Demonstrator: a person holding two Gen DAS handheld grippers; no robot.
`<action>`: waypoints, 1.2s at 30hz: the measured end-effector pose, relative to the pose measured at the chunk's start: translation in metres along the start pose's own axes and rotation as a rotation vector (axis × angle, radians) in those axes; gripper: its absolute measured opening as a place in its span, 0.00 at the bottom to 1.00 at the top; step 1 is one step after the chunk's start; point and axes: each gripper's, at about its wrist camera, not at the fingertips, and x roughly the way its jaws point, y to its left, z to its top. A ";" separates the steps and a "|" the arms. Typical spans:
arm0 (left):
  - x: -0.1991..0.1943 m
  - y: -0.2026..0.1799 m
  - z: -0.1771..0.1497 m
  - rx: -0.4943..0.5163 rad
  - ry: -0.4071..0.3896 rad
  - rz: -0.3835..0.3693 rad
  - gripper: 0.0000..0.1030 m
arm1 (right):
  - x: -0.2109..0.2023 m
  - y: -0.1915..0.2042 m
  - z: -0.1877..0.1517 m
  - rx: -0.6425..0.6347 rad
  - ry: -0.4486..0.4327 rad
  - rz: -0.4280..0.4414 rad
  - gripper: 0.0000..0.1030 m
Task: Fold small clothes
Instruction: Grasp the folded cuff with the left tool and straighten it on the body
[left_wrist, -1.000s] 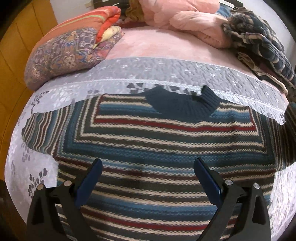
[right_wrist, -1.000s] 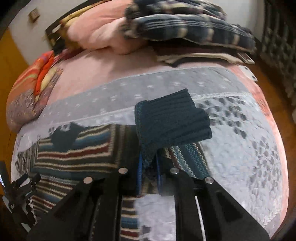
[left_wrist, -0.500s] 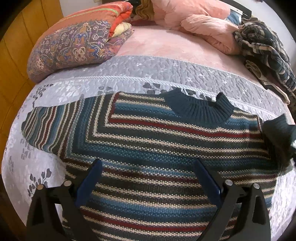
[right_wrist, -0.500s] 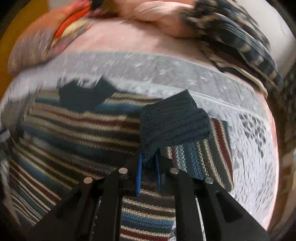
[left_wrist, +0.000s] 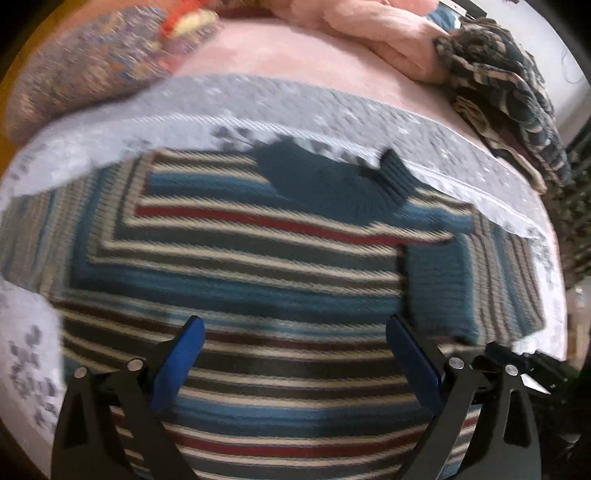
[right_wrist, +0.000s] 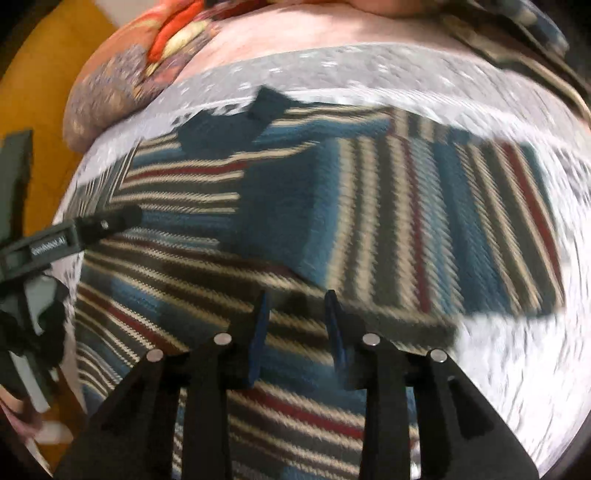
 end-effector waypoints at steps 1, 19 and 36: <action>0.004 -0.005 0.001 -0.002 0.015 -0.022 0.92 | -0.005 -0.007 -0.004 0.026 -0.005 0.002 0.32; 0.067 -0.090 0.002 -0.040 0.173 -0.195 0.30 | -0.045 -0.071 -0.039 0.212 -0.061 -0.017 0.33; -0.027 -0.032 0.019 -0.050 -0.119 -0.194 0.17 | -0.063 -0.103 -0.015 0.377 -0.131 0.053 0.33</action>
